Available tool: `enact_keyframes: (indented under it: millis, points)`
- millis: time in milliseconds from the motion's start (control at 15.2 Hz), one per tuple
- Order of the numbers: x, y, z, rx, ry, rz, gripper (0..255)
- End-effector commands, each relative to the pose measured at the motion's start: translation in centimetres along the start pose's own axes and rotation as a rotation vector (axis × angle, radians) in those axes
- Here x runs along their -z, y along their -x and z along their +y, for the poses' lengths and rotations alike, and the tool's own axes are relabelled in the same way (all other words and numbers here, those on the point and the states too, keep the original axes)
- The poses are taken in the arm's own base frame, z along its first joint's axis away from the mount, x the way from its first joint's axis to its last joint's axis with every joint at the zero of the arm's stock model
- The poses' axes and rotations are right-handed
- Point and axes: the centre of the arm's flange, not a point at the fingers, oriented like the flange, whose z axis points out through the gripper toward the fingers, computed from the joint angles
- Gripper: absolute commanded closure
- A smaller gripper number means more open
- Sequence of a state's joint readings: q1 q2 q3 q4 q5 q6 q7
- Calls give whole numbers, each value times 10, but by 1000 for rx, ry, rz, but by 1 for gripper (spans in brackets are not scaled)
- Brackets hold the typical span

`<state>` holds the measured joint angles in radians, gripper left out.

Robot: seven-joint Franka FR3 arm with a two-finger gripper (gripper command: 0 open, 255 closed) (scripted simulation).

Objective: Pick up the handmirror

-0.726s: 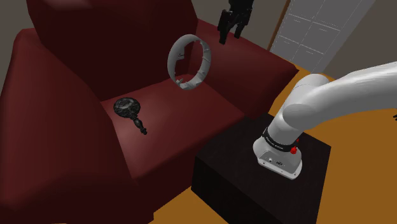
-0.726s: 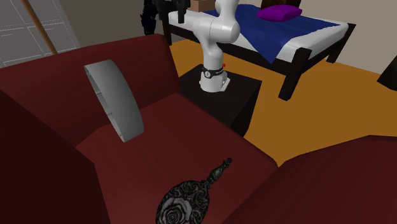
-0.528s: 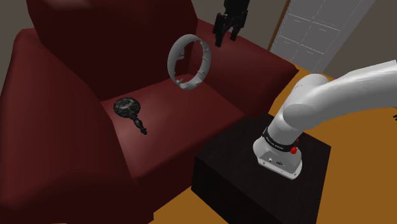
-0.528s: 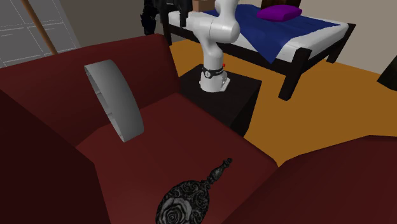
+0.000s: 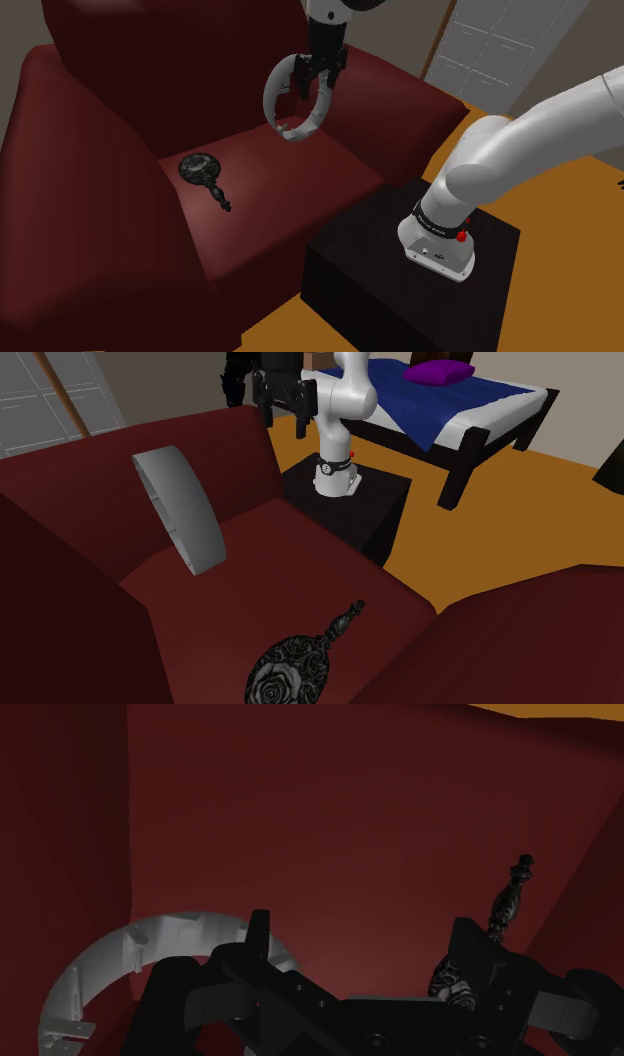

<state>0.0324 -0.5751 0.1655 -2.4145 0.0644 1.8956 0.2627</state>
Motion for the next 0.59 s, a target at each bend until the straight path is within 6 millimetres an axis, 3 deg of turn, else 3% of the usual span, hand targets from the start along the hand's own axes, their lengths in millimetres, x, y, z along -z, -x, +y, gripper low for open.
enact_keyframes:
  millis: [0,528]
  points:
    - [-17,-9,-17,-7,5,-2,0]
    - [-83,-50,-93,-27,29,-17,0]
